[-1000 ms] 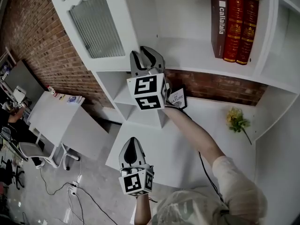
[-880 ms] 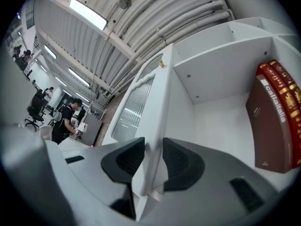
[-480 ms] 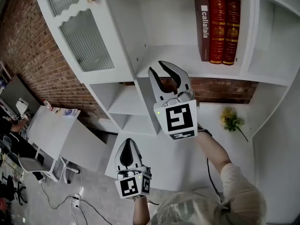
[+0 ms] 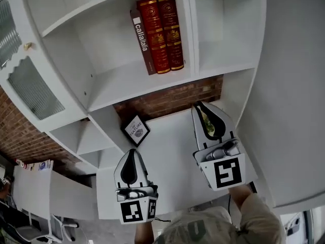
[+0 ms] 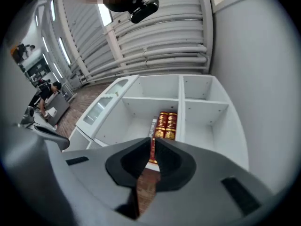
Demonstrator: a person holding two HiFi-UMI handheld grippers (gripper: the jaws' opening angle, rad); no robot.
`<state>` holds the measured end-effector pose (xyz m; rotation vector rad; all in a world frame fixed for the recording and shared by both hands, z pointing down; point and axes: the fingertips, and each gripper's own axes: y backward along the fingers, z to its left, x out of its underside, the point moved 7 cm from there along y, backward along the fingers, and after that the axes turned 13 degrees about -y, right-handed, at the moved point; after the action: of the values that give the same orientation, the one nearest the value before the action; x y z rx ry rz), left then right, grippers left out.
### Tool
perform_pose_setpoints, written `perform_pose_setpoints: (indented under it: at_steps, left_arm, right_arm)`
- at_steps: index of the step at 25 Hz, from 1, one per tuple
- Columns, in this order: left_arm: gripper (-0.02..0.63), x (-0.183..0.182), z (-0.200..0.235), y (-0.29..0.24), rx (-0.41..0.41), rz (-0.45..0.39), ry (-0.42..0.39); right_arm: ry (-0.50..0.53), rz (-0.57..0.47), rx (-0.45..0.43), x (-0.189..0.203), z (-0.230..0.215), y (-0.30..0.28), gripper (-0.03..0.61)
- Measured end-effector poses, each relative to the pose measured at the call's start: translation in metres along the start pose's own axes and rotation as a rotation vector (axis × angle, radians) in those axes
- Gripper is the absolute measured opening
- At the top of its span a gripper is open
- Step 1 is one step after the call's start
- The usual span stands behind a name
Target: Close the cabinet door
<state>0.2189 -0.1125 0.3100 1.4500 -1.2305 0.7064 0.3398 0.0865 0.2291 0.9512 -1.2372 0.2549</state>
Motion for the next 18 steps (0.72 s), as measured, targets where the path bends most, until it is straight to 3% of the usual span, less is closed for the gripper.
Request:
perform_pose_setpoints:
  at_steps: [4, 10, 18]
  left_arm:
    - [0.014, -0.003, -0.037, -0.013, 0.145, -0.004, 0.038]
    - [0.012, 0.011, -0.075, -0.017, 0.274, 0.056, 0.141]
    - [0.012, 0.012, -0.082, -0.014, 0.276, 0.074, 0.157]
  right_arm:
    - [0.029, 0.1, 0.124, 0.015, -0.026, 0.056, 0.038]
    - [-0.001, 0.314, 0.22, 0.054, -0.036, 0.113, 0.02]
    - [-0.027, 0.376, 0.213, 0.059, -0.031, 0.13, 0.017]
